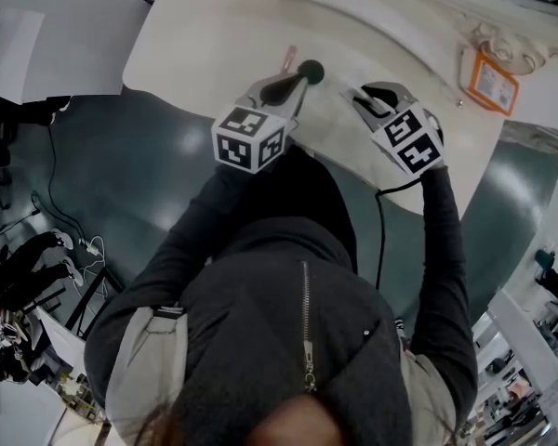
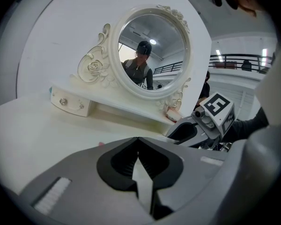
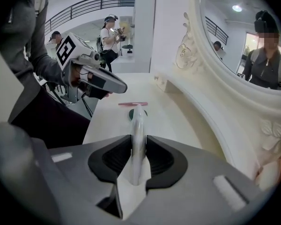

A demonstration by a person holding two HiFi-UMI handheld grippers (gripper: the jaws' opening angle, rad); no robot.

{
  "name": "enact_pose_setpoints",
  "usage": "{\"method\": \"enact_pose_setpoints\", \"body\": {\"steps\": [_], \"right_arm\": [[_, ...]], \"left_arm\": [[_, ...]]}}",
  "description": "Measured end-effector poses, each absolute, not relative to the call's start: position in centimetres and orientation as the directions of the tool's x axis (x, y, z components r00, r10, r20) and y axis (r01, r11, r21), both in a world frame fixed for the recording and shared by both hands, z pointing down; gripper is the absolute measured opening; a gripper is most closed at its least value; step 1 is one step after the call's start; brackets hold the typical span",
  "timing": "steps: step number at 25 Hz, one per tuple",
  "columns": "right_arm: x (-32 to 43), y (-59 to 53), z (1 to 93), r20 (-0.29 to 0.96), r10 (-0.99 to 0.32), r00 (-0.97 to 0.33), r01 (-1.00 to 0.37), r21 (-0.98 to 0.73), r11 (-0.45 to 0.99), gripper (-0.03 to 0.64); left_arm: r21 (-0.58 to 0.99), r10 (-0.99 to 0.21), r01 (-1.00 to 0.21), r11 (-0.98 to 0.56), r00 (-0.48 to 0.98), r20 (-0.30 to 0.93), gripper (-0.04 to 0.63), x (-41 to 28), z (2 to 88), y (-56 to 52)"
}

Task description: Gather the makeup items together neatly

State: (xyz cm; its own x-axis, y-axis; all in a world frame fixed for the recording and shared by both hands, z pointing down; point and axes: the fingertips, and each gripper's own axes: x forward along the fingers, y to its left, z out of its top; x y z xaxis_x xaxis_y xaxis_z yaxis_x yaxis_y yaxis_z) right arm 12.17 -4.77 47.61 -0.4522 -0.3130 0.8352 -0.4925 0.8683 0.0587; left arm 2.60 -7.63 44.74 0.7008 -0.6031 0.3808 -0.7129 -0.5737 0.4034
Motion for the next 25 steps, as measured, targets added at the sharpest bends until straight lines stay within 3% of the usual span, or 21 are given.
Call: {"method": "enact_pose_setpoints", "body": {"steps": [25], "right_arm": [[12.0,-4.2,51.3,0.898,-0.152,-0.413,-0.359,-0.007,0.933,0.163]], "left_arm": [[0.408,-0.587,-0.712,-0.571,0.702,0.403,0.009,2.5,45.5,-7.4]]}}
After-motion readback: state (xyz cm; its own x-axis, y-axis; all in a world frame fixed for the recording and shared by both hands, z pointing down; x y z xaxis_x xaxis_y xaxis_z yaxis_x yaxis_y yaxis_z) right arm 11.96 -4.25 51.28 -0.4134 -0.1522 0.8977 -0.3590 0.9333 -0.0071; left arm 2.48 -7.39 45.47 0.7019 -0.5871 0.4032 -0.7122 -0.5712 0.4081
